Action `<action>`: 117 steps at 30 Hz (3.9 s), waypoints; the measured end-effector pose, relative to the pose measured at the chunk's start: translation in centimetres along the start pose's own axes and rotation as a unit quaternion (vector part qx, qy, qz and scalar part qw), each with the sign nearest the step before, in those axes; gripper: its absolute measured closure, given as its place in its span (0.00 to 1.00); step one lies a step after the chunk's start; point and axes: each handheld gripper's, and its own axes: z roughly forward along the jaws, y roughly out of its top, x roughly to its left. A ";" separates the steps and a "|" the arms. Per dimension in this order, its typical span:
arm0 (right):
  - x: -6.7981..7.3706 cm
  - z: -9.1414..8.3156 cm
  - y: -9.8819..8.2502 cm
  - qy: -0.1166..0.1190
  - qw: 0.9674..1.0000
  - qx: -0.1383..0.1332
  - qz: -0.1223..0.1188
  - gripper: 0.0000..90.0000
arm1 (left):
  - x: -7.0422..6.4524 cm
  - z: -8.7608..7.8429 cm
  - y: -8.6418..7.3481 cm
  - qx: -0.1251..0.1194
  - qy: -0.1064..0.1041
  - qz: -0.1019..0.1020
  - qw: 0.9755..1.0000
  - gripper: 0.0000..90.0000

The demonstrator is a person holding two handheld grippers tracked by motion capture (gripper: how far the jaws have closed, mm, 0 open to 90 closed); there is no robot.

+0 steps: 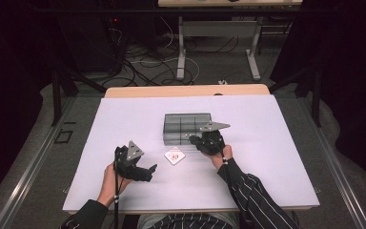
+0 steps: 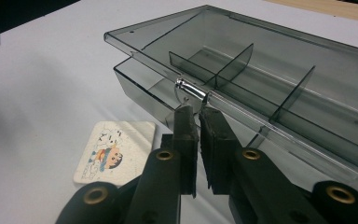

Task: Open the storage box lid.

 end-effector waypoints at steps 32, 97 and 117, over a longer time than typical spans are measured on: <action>0.0 0.0 0.1 0.003 1.000 0.001 -0.001 0.95 | 0.3 5.8 5.6 -0.025 0.043 0.005 0.999 0.64; -3.7 -4.6 0.5 -0.109 0.992 0.001 -0.063 0.74 | 0.8 5.4 5.3 -0.104 0.026 -0.009 0.994 0.69; -3.8 -4.9 1.4 -0.111 0.991 -0.016 -0.066 0.76 | 1.6 5.7 6.2 -0.111 0.041 0.020 0.993 0.71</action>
